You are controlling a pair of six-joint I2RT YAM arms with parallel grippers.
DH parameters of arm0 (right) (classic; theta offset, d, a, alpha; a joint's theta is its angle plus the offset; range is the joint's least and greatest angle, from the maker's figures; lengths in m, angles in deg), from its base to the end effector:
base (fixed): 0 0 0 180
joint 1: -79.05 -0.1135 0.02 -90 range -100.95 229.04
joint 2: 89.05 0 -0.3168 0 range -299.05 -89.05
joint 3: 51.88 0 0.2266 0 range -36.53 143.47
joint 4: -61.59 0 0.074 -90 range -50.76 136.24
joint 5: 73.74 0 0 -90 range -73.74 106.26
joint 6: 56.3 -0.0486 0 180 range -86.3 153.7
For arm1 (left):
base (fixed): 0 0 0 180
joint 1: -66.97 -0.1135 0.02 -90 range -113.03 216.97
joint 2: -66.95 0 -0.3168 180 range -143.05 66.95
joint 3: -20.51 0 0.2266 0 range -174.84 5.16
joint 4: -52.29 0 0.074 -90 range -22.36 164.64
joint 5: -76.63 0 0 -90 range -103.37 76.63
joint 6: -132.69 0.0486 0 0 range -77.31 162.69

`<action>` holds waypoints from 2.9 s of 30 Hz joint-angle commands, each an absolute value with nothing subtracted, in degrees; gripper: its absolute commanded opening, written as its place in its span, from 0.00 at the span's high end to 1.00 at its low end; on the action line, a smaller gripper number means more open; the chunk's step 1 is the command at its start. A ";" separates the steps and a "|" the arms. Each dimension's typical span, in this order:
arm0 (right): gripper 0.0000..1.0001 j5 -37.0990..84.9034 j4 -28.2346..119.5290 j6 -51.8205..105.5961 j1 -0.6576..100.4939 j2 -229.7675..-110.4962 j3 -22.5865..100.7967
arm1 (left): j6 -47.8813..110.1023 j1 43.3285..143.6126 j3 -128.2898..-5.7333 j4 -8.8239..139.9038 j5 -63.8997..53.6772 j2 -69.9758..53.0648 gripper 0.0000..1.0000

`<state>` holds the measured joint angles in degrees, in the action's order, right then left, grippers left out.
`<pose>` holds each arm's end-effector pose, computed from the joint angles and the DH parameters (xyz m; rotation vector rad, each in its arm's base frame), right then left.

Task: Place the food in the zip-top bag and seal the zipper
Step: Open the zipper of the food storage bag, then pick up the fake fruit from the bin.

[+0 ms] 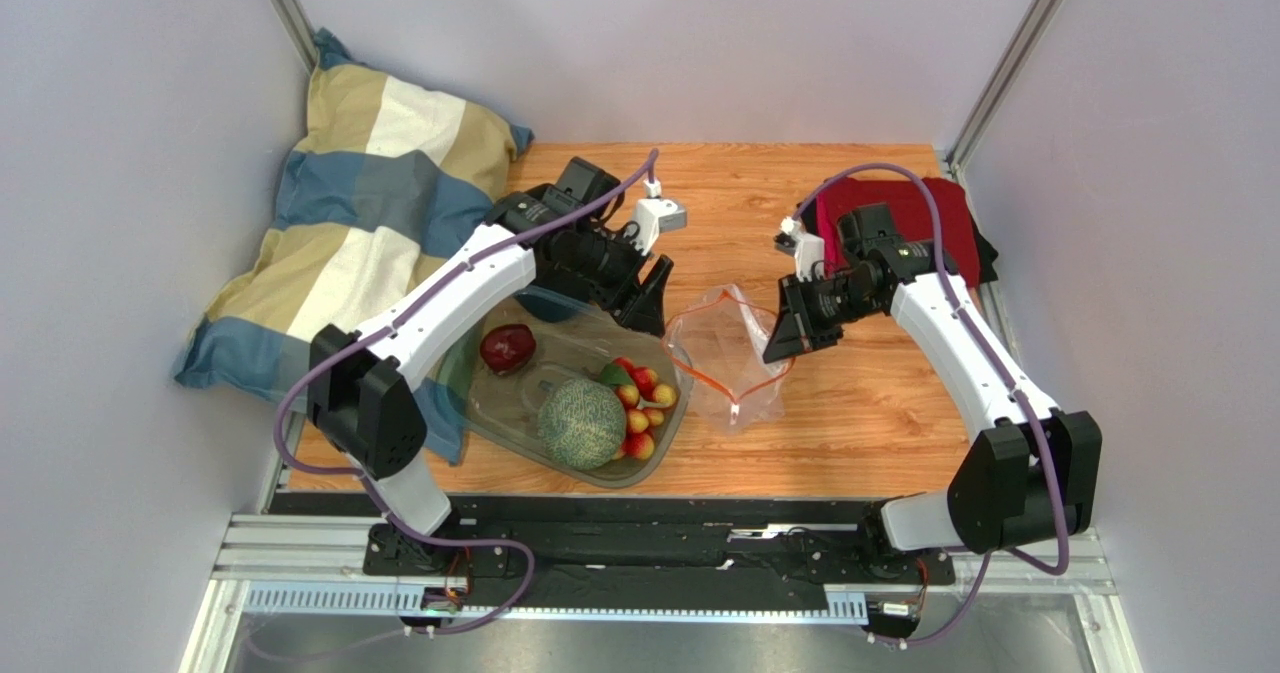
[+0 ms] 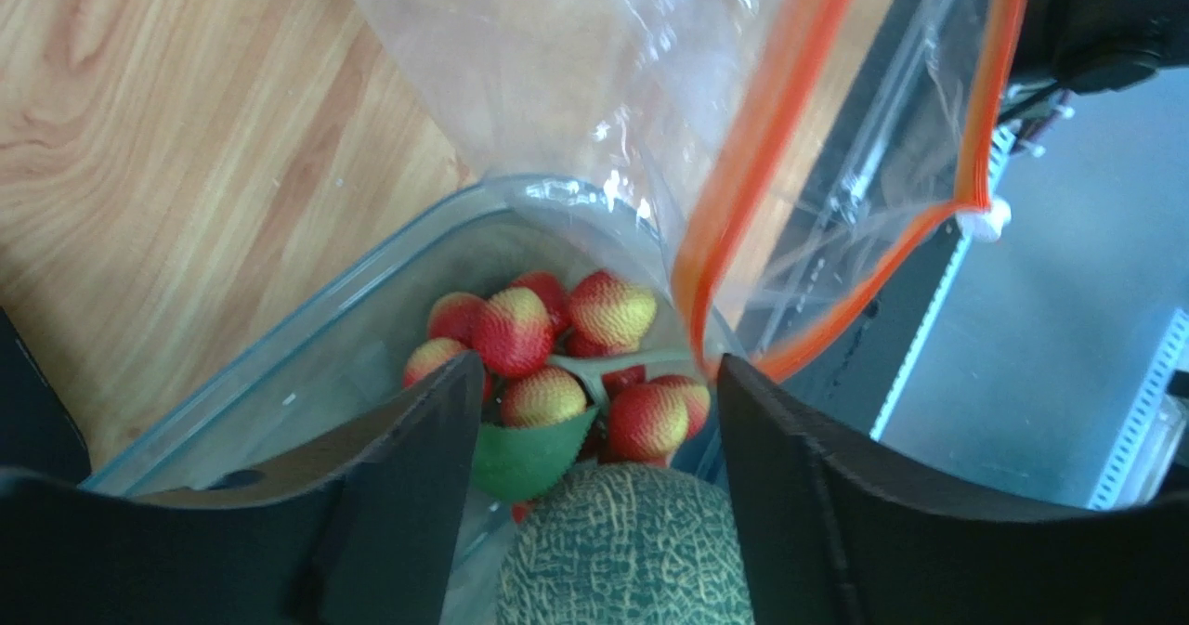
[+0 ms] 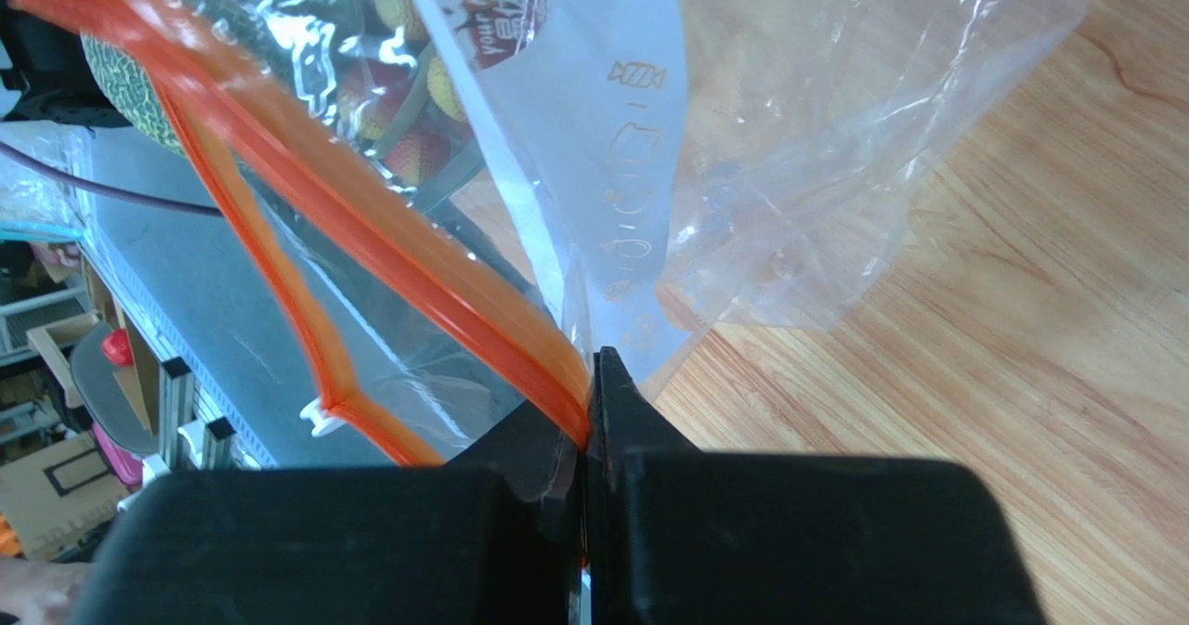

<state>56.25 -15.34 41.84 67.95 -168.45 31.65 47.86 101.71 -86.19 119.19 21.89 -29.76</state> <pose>0.2105 0.0731 0.3350 -0.5970 2.6343 0.9916 0.2653 -0.2181 0.3722 1.1051 2.3328 -0.9845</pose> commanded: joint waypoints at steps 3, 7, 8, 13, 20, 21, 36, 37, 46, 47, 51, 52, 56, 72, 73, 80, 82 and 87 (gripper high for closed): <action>1.00 56.78 -10.89 38.45 68.32 -167.89 30.44 | 64.38 102.30 -79.67 122.21 25.92 -10.94 0.01; 1.00 56.87 -10.27 37.66 68.23 -168.50 30.62 | 72.56 108.18 -71.69 126.61 19.25 -3.91 0.01; 1.00 56.87 -10.18 37.40 68.32 -168.50 30.71 | 74.40 109.93 -70.35 126.71 16.19 -3.11 0.02; 1.00 56.78 -10.36 37.31 68.32 -168.94 31.06 | 75.91 123.45 -65.25 123.37 3.35 -4.06 0.09; 1.00 56.69 -11.06 37.74 68.32 -169.64 32.02 | 77.93 130.34 -62.61 117.13 -17.30 -11.17 0.23; 1.00 56.69 -11.24 37.83 68.32 -169.82 32.20 | 80.02 130.08 -62.17 117.65 -18.81 -11.79 0.28; 1.00 55.64 -12.38 39.24 68.24 -169.82 32.91 | 90.78 104.51 -64.07 128.19 -10.67 -6.26 0.47; 1.00 55.64 -12.38 39.33 68.32 -169.82 32.82 | 89.81 104.33 -65.67 128.81 -5.95 -6.18 0.47; 1.00 55.02 -12.64 39.85 68.32 -169.82 32.55 | 81.02 117.58 -66.21 126.62 1.84 -3.97 0.20; 1.00 54.93 -12.64 39.77 68.32 -170.08 32.55 | 79.79 121.16 -66.12 125.66 0.61 -4.93 0.21; 1.00 54.76 -12.64 39.77 68.32 -170.00 32.55 | 75.22 125.85 -69.01 124.25 -3.95 -13.44 0.28; 1.00 54.67 -12.56 39.85 68.41 -170.00 32.55 | 74.86 126.55 -69.81 124.42 -4.75 -15.04 0.33; 1.00 54.06 -13.26 40.38 68.41 -169.91 32.64 | 74.77 128.93 -71.84 124.86 -8.09 -22.24 0.43; 1.00 53.70 -13.26 40.21 68.76 -169.82 31.94 | 77.49 129.72 -68.58 127.50 -15.83 -30.17 0.46; 1.00 53.96 -13.26 40.12 68.85 -169.82 31.94 | 77.67 129.72 -68.41 127.58 -15.83 -30.08 0.49; 1.00 55.46 -14.23 40.03 69.82 -170.00 32.47 | 77.59 129.72 -71.39 132.85 -14.08 -27.63 0.85; 1.00 56.33 -13.96 39.42 69.99 -169.65 32.38 | 76.80 129.72 -74.28 136.36 -13.81 -26.66 1.00; 1.00 59.41 -11.94 35.73 70.08 -167.54 32.55 | 76.53 129.29 -77.72 141.37 -13.90 -23.06 1.00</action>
<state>55.51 -13.83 38.74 69.88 -170.15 31.13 77.13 129.47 -73.41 135.70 -14.50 -28.55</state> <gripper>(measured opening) 0.007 0.029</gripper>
